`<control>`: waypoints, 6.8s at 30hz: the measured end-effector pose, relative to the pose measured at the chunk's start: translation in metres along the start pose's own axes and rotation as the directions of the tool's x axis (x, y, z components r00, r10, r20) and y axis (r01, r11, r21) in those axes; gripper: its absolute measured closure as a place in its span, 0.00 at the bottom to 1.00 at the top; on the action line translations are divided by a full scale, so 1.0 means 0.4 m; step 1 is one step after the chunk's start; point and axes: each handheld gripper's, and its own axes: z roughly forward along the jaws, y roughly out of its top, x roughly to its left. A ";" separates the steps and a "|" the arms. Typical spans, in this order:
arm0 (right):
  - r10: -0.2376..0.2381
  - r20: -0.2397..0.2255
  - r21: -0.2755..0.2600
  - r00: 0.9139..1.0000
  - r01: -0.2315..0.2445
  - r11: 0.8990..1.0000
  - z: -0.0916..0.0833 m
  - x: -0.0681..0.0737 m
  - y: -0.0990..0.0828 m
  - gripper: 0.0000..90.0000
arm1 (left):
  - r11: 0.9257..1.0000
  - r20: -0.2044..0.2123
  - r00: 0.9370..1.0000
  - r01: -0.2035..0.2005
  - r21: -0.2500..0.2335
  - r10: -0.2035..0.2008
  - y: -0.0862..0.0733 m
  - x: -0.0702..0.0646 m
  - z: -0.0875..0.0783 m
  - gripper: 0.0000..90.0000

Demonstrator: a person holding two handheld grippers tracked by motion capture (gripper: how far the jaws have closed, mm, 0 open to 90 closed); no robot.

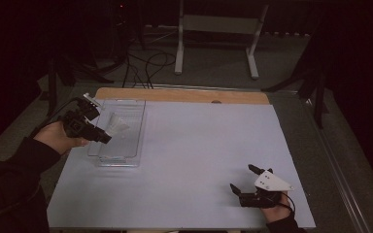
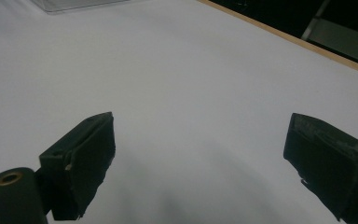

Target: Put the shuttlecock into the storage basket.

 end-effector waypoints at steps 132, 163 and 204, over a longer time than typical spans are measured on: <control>0.003 -0.013 0.029 1.000 -0.002 1.000 0.005 -0.001 -0.003 0.10 | 0.991 -0.106 0.993 0.072 0.111 -0.060 -0.038 0.111 0.182 0.42; 0.002 -0.016 0.036 1.000 -0.001 0.999 0.007 0.000 -0.004 0.10 | 0.997 -0.123 0.992 0.018 0.078 -0.009 -0.045 0.073 0.177 0.00; 0.005 -0.015 0.038 1.000 -0.004 0.999 0.009 -0.002 -0.005 0.10 | 0.956 -0.146 0.989 -0.009 -0.293 -0.036 0.002 0.026 0.111 0.00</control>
